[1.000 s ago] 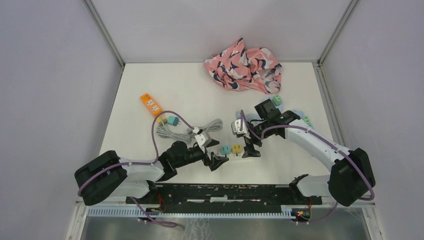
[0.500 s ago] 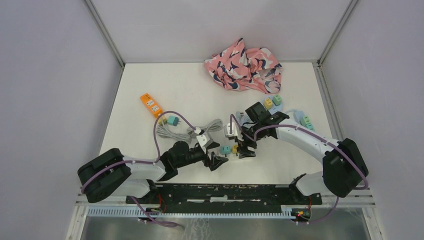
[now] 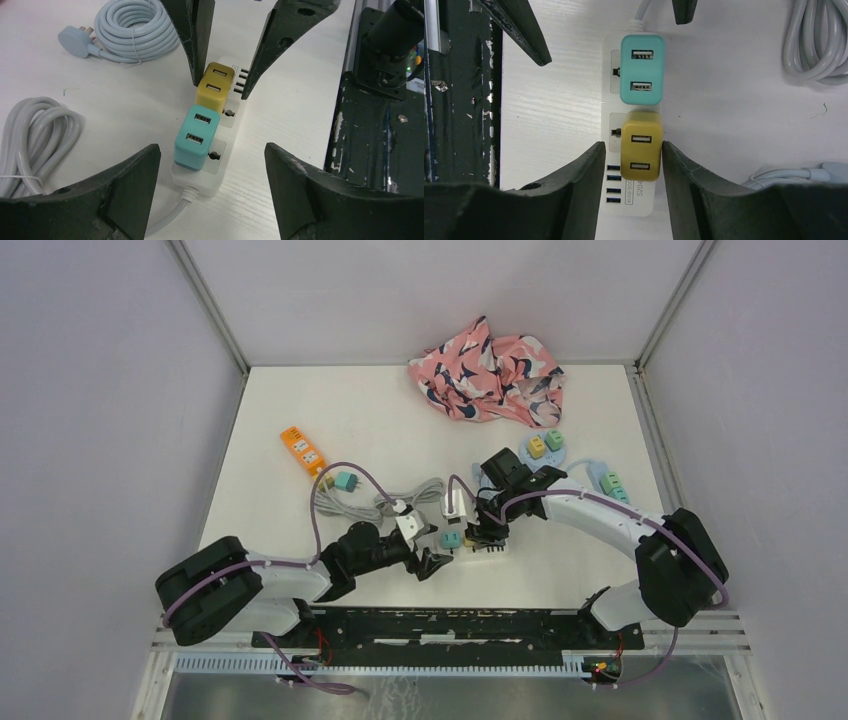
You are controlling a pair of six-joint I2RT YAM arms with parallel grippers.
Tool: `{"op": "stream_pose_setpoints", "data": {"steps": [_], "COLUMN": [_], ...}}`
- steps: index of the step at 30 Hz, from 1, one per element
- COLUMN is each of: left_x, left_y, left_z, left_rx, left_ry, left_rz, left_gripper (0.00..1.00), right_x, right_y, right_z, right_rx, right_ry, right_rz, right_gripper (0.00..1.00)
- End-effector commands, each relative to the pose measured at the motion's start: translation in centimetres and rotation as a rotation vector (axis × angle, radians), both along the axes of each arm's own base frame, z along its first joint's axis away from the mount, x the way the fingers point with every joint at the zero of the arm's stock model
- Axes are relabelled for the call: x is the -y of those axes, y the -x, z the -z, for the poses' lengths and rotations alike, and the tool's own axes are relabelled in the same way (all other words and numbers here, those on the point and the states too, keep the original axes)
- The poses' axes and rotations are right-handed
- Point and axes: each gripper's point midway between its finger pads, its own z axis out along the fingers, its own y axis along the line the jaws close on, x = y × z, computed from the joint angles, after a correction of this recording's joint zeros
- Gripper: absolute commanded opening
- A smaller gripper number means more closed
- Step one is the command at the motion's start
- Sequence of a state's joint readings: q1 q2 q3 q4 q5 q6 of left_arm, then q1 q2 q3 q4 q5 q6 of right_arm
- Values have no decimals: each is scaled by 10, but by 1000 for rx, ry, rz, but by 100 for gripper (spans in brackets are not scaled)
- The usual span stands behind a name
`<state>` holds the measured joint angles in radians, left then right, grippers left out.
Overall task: Pull the plug off the socket
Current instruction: Remove the plug from the socket.
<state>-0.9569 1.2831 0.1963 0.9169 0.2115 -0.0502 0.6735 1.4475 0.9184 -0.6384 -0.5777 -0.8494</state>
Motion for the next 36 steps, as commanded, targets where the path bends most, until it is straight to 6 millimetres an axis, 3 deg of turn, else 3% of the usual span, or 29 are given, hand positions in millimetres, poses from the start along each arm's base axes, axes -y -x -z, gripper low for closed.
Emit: {"op": "stream_pose_setpoints", "data": {"steps": [1, 9, 15, 25, 28, 33, 36], "left_x": [5, 16, 23, 30, 33, 34, 34], "left_y": [-15, -22, -25, -30, -29, -28, -28], "left_z": [-16, -8, -4, 4, 9, 15, 16], "left_rx": [170, 175, 171, 169, 157, 139, 137], "left_ry": [-19, -63, -72, -89, -101, -120, -125], "left_rz": [7, 34, 43, 63, 80, 92, 92], "left_gripper": [81, 70, 69, 59, 49, 22, 11], "right_x": [-6, -7, -8, -9, -9, -9, -10], "right_y": [-10, -11, -10, -8, -7, -7, -7], "right_z": [-3, -5, -6, -9, -10, -11, -12], "right_rx": [48, 57, 56, 53, 51, 44, 41], "right_ry": [-1, -2, -8, -16, -16, -18, -22], "right_rz": [12, 11, 4, -11, -11, -11, -8], "right_gripper": [49, 37, 27, 15, 13, 7, 1]}}
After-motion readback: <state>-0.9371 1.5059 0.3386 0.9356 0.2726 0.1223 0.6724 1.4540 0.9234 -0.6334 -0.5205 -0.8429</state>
